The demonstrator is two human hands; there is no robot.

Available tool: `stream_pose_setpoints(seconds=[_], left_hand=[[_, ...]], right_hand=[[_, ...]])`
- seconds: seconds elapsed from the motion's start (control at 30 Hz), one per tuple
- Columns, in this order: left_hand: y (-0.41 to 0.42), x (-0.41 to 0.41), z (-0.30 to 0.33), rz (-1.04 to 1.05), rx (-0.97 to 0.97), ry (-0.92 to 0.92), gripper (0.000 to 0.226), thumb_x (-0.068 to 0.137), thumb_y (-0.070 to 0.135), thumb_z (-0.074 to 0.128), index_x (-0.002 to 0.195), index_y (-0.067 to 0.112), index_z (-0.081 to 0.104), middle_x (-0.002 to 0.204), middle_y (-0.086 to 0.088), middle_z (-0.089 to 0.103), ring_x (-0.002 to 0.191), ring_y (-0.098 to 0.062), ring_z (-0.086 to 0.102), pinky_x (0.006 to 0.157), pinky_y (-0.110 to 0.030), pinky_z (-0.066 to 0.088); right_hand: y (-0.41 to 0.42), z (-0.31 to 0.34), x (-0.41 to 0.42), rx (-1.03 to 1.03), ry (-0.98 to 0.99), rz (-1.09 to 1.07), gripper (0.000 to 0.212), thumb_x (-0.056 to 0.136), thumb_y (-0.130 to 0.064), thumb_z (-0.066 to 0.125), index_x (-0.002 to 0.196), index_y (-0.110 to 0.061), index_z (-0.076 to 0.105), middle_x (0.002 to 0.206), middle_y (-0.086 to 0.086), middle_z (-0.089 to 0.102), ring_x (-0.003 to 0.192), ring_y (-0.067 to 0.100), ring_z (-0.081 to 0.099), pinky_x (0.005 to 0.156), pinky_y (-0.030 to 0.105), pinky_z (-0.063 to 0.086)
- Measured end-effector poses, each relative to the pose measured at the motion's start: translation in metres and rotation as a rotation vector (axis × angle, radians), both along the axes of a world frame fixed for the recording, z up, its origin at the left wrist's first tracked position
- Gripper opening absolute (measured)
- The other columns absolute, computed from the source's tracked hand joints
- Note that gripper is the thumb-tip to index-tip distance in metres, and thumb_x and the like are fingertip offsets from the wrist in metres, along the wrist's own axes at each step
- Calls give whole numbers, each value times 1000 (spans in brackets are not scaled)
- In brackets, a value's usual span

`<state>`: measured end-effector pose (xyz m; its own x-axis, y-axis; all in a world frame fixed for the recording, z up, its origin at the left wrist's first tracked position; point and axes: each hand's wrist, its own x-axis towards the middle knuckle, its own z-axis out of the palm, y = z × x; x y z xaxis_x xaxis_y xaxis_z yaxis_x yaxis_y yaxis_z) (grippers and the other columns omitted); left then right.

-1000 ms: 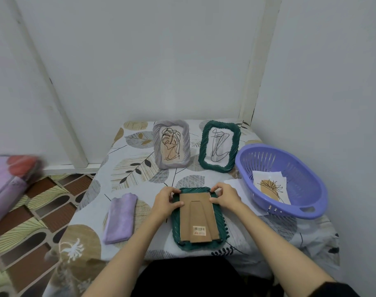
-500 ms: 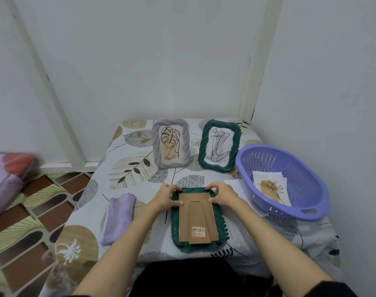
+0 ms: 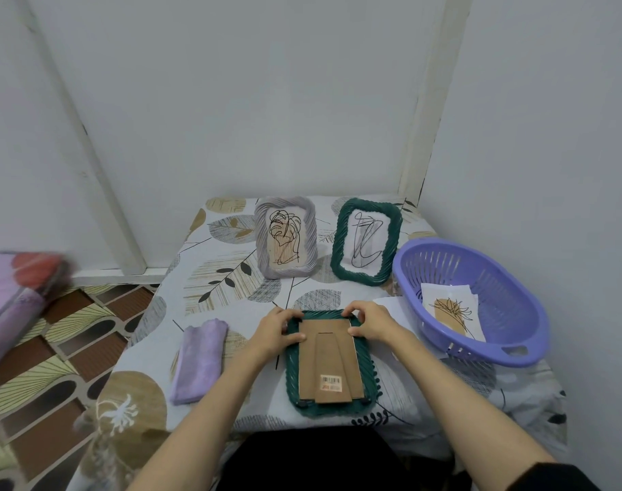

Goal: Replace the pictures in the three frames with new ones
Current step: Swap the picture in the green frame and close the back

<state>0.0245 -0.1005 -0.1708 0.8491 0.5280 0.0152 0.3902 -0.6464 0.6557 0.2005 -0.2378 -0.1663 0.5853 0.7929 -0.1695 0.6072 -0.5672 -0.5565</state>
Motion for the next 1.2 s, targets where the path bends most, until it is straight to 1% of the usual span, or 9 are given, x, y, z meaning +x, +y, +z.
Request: stream_pose_setpoints(seconds=[0.13, 0.27, 0.33, 0.43, 0.57, 0.67, 0.8, 0.97, 1.2], left_hand=[[0, -1, 0, -3, 16, 6, 46, 80, 22, 69, 123, 12, 56, 102, 0, 41, 91, -15, 45, 75, -8, 30], [-2, -1, 1, 6, 14, 6, 46, 81, 22, 68, 124, 12, 55, 102, 0, 40, 90, -13, 43, 77, -10, 31], [-4, -2, 2, 8, 11, 2, 47, 81, 21, 68, 125, 11, 55, 102, 0, 40, 95, -19, 48, 76, -8, 30], [-6, -4, 1, 22, 0, -6, 47, 82, 21, 67, 126, 10, 54, 101, -1, 40, 105, -26, 52, 77, -8, 30], [-8, -4, 2, 35, -2, -3, 47, 82, 22, 67, 127, 12, 54, 107, -9, 48, 107, -26, 52, 77, -7, 30], [-11, -6, 3, 48, -2, -15, 49, 83, 21, 66, 130, 13, 51, 105, -10, 48, 107, -27, 52, 85, -11, 34], [-22, -14, 3, 68, 12, -24, 53, 86, 22, 62, 135, 14, 43, 123, -14, 50, 114, -25, 48, 90, -18, 35], [-31, -27, 0, 49, 5, -4, 41, 82, 25, 66, 118, 9, 56, 146, -10, 35, 136, -20, 32, 108, -22, 25], [-43, -46, -8, 111, -16, -3, 36, 84, 23, 65, 115, 6, 60, 141, -11, 41, 134, -18, 36, 106, -21, 24]], right_hand=[[-1, 1, 0, 10, -12, 23, 23, 76, -11, 68, 88, -28, 58, 65, -13, 39, 80, 16, 42, 74, 28, 37], [-3, 2, -1, 20, -12, 11, 26, 76, -13, 70, 99, -24, 64, 65, -11, 40, 78, 17, 44, 74, 27, 37], [-4, 1, -3, 36, -9, -3, 30, 76, -13, 70, 102, -24, 63, 66, -9, 41, 77, 17, 45, 74, 28, 38], [-6, 1, -5, 57, -5, -11, 25, 77, -12, 69, 98, -25, 63, 67, -10, 42, 77, 17, 45, 73, 27, 38], [-6, 4, -8, 61, -7, -13, 23, 78, -12, 69, 86, -30, 58, 67, -13, 41, 78, 17, 44, 72, 27, 38], [-9, 8, -13, 60, -4, -21, 23, 78, -13, 69, 97, -26, 62, 68, -12, 43, 80, 17, 45, 75, 32, 41], [-18, 8, -26, 118, 9, -87, 48, 81, -18, 67, 126, -20, 49, 90, 1, 49, 86, 18, 46, 87, 37, 44], [-36, 13, -46, 143, 32, -126, 56, 83, -20, 66, 133, -14, 41, 129, 13, 48, 119, 26, 48, 98, 33, 38], [-45, 23, -73, 53, 82, -200, 52, 85, -9, 59, 134, -6, 40, 131, 18, 50, 120, 29, 48, 94, 28, 39]])
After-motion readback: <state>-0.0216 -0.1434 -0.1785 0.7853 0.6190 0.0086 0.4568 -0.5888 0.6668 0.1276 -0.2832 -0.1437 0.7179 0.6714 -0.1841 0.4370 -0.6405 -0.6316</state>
